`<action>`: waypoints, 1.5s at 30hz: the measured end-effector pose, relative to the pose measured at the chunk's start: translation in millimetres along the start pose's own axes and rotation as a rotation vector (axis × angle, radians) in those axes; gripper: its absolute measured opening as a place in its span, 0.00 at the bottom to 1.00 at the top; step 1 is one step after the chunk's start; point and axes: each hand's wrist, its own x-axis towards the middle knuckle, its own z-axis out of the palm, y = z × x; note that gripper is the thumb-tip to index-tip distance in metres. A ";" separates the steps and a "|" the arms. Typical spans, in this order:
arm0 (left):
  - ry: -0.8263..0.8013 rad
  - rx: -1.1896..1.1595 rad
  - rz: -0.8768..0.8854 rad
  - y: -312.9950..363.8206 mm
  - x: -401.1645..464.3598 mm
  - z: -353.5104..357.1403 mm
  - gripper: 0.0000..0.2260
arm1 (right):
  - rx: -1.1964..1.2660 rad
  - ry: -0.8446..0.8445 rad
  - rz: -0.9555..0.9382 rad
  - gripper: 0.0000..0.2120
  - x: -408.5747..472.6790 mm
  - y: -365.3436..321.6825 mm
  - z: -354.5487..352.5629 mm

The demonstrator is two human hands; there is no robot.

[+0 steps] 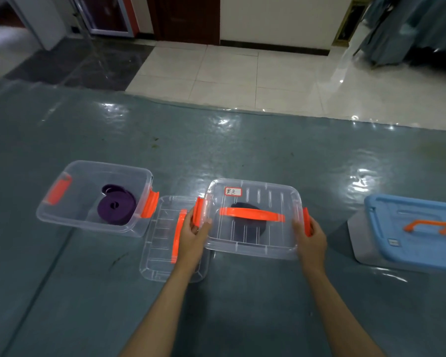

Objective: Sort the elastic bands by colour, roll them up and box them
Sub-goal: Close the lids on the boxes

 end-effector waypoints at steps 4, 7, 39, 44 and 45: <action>0.043 0.101 0.148 5.1 -7.2 6.5 0.23 | -0.156 0.085 -0.177 0.19 -3.7 -1.8 5.0; 0.028 0.189 0.243 8.9 -10.3 9.3 0.23 | -0.276 0.105 -0.251 0.16 -4.6 -6.7 5.5; 0.093 1.316 0.218 -6.3 -195.9 -181.7 0.15 | -0.838 -0.675 -0.558 0.14 -230.7 13.7 30.6; 0.059 1.271 0.293 0.8 -146.8 -233.0 0.11 | -0.784 -0.752 -0.394 0.13 -232.1 11.0 109.3; 0.023 1.276 0.311 3.3 -135.3 -243.6 0.11 | -0.775 -0.744 -0.366 0.13 -231.7 9.8 126.4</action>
